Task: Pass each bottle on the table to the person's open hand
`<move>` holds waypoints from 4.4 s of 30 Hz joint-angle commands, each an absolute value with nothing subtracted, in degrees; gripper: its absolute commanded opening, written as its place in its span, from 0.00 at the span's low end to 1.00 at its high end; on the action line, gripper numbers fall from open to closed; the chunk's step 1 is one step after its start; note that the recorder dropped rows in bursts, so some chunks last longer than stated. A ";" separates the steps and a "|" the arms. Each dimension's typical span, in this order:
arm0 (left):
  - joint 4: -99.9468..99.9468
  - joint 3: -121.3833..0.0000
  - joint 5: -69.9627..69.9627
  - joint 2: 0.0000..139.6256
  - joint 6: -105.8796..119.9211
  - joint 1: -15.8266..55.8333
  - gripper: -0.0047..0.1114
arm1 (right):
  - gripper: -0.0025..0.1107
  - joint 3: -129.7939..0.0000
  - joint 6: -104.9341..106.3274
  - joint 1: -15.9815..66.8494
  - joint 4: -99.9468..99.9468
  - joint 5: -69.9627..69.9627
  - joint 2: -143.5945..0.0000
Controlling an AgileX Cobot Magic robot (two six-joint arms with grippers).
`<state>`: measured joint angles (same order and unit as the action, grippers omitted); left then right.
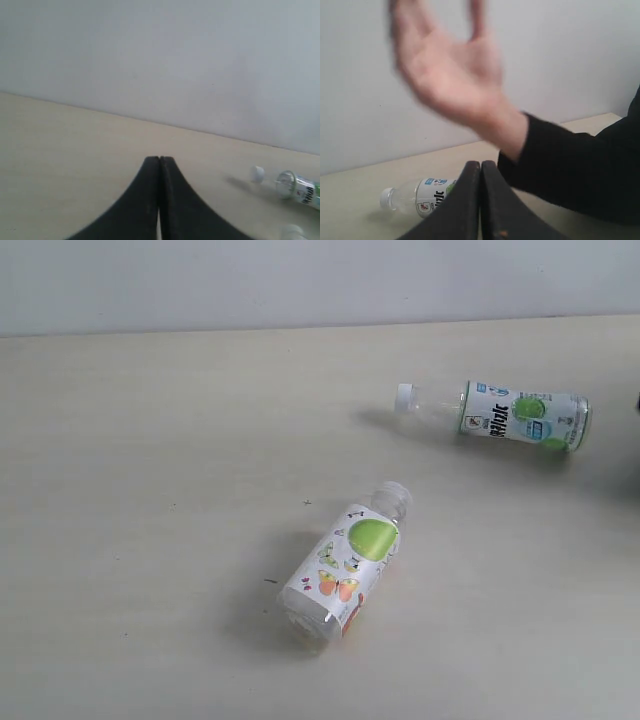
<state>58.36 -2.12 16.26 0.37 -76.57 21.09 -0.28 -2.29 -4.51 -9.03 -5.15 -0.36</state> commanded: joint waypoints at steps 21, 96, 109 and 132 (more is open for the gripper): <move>57.90 0.00 17.91 0.00 -75.26 18.27 0.04 | 0.02 0.00 -2.25 -4.46 -9.01 -4.98 0.00; 57.90 0.00 17.91 0.00 -75.26 18.27 0.04 | 0.62 -59.75 54.98 44.47 3.52 -46.55 -93.68; 57.90 0.00 17.91 0.00 -75.26 18.27 0.04 | 0.73 -59.75 52.44 54.03 26.80 -43.90 -97.94; 57.90 0.00 17.91 0.00 -75.26 18.27 0.04 | 0.73 -59.75 61.65 54.03 25.13 -38.60 -106.56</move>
